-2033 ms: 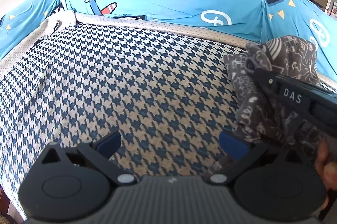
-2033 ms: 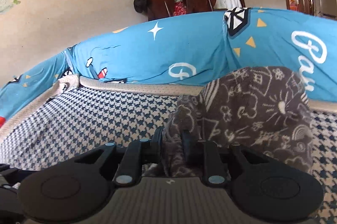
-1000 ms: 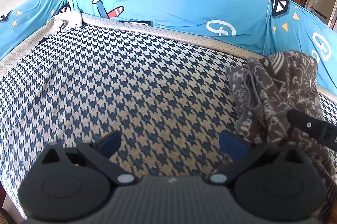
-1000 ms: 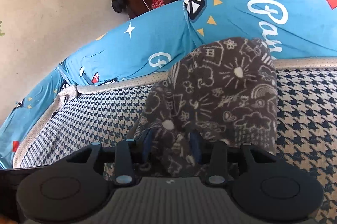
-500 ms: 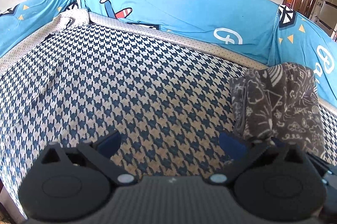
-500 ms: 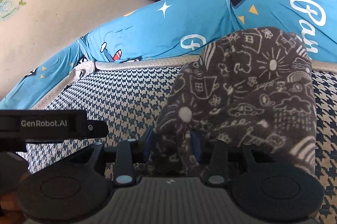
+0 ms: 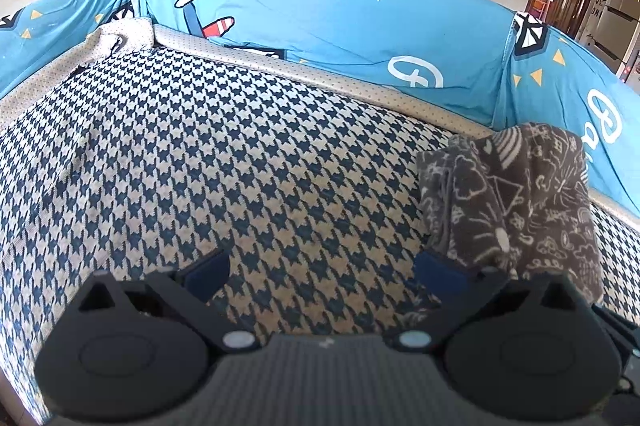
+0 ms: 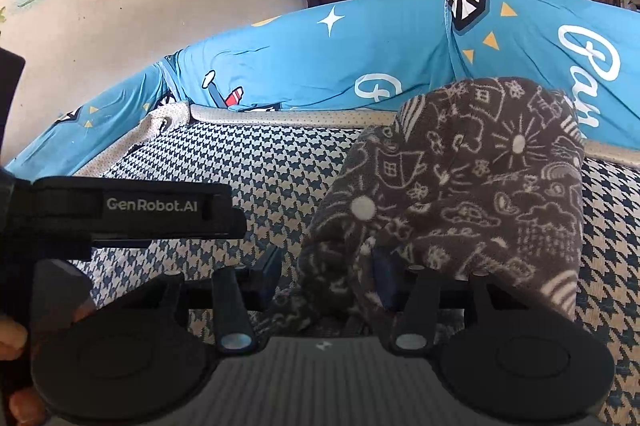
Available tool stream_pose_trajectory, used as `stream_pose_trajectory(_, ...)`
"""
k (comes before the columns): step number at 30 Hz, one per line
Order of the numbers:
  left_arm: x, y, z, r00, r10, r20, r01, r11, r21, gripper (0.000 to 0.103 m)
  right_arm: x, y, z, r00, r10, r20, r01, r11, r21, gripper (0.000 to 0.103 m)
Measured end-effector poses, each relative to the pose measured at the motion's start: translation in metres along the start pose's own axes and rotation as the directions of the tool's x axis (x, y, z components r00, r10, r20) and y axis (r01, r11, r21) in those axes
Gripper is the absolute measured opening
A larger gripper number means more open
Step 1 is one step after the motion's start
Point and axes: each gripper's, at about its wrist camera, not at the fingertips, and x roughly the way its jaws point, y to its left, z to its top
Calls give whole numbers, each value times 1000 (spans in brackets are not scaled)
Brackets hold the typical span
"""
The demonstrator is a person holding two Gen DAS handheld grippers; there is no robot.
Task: Fold clothes
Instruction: 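Carry the held jacket across the bed with the right gripper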
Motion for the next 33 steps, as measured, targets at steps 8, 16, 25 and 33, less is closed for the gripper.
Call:
stream_pose_trajectory(8, -3, -14, 7, 997, -51, 53, 48, 997, 52, 103, -47, -11, 2, 999, -37, 24, 35, 997, 71, 51)
stream_pose_trajectory(16, 3, -37, 20, 990, -112, 91, 101, 989, 111, 103, -72, -33, -4, 988, -152, 21, 147, 976, 160, 56)
stream_pose_trajectory(25, 22, -63, 34, 984, -146, 104, 126, 977, 172, 103, -66, -36, -15, 989, -142, -31, 145, 978, 151, 58)
stream_pose_trajectory(33, 38, -89, 43, 975, -197, 107, 169, 959, 225, 103, -61, -41, -19, 992, -122, -44, 127, 981, 146, 62)
